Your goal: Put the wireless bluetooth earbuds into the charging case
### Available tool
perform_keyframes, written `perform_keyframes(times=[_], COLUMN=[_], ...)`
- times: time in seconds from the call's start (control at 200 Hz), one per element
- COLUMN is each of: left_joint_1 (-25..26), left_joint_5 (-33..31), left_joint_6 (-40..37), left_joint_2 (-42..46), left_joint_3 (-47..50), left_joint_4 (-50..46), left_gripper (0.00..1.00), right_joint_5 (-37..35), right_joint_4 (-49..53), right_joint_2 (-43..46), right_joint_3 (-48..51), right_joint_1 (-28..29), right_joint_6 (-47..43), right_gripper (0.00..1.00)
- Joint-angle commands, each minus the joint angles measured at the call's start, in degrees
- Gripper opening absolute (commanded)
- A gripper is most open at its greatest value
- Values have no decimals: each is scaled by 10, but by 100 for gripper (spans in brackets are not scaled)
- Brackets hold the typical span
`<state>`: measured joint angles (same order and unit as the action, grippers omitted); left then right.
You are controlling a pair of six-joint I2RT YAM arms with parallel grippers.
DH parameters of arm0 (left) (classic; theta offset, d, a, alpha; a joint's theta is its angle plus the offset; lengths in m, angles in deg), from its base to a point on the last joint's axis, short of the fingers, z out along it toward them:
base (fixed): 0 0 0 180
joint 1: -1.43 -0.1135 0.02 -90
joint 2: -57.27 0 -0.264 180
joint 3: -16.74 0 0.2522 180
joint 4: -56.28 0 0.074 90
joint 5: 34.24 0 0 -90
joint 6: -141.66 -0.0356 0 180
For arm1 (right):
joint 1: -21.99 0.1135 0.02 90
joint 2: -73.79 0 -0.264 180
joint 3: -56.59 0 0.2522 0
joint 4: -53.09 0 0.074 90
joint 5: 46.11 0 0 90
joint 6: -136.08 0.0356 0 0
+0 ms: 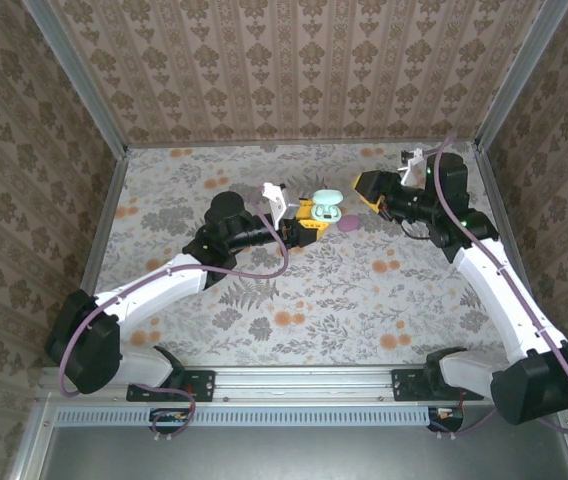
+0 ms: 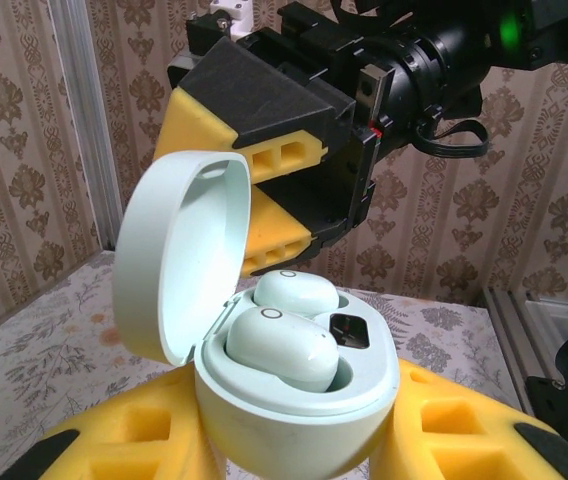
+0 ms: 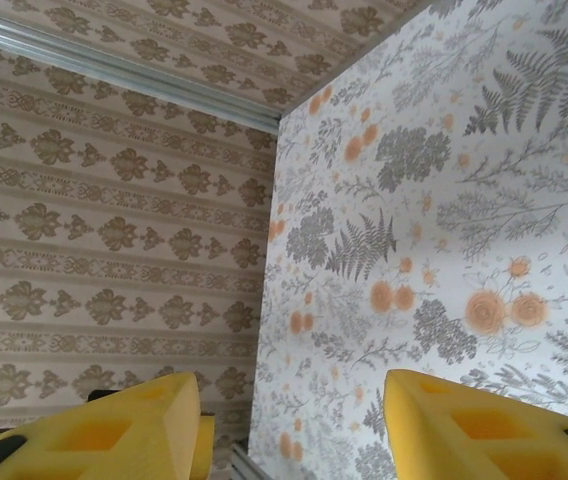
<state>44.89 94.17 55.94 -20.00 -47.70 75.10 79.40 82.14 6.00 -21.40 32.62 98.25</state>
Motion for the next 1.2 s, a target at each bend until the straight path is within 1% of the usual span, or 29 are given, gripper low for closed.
perform_keyframes(times=[0.0, 0.505, 1.195], left_joint_1=[1, 1, 1], left_joint_5=[14, 3, -12], left_joint_6=[-2, -4, -3], left_joint_2=[-8, -4, 3], left_joint_3=[-6, -4, -3], left_joint_4=[17, 10, 17], left_gripper=[32, 32, 32], right_joint_5=[36, 57, 68], right_joint_4=[-19, -23, 17], right_joint_2=[-8, -47, -17], right_joint_3=[-29, -49, -40], right_joint_1=[7, 45, 50], right_joint_6=[22, 20, -24], right_gripper=[54, 55, 55])
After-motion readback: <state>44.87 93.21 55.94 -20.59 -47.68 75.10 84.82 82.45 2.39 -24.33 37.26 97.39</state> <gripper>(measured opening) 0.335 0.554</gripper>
